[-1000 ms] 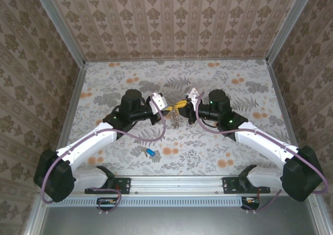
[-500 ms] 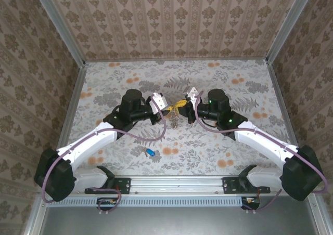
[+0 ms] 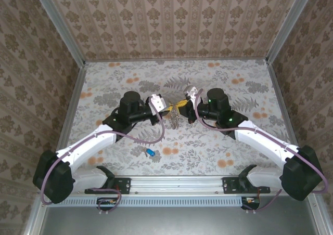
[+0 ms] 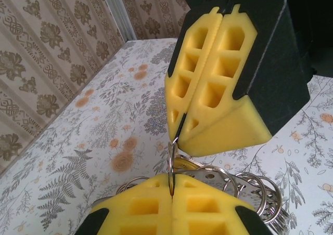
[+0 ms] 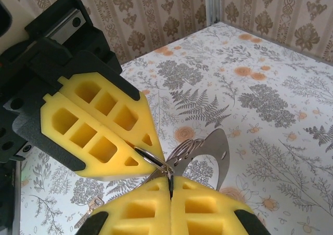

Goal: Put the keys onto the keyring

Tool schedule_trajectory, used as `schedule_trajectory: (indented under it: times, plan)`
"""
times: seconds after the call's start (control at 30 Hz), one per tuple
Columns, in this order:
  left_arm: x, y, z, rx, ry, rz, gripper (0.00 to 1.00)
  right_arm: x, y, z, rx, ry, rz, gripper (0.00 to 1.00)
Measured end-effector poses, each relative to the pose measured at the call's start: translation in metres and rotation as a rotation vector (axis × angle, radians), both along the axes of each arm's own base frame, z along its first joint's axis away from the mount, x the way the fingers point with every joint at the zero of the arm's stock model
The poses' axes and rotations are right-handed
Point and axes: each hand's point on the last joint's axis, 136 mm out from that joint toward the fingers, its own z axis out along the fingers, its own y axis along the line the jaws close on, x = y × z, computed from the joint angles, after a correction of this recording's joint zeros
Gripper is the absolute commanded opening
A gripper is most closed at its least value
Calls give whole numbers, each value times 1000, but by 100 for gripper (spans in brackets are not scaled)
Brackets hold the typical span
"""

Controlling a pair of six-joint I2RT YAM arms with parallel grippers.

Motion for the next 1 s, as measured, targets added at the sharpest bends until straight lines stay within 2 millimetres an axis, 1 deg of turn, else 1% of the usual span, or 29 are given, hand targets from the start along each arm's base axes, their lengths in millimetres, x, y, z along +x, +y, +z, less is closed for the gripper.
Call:
schedule_trajectory:
  times: [0.07, 0.13, 0.23, 0.43, 0.5, 0.67, 0.87, 1.0]
  plan:
    - [0, 0, 0, -4, -5, 0, 0, 0, -1, 1, 1, 2, -2, 16]
    - [-1, -1, 2, -14, -15, -7, 0, 0, -3, 2, 3, 0, -1, 16]
    - [-4, -3, 5, -27, -26, -22, 0, -1, -6, 3, 1, 2, 1, 22]
    - [-10, -5, 13, -56, -54, -47, 0, -7, -18, 12, -10, -30, 18, 26]
    - [-12, -6, 13, -58, -57, -57, 0, -10, -20, 14, -16, -43, 32, 29]
    - [-18, -7, 17, -71, -61, -87, 0, -28, -24, 20, -72, -113, 125, 35]
    - [-35, -13, 22, -93, -67, -182, 0, -50, -23, 33, -173, -237, 274, 35]
    - [-44, -15, 23, -102, -66, -235, 0, -60, -27, 31, -241, -298, 340, 35]
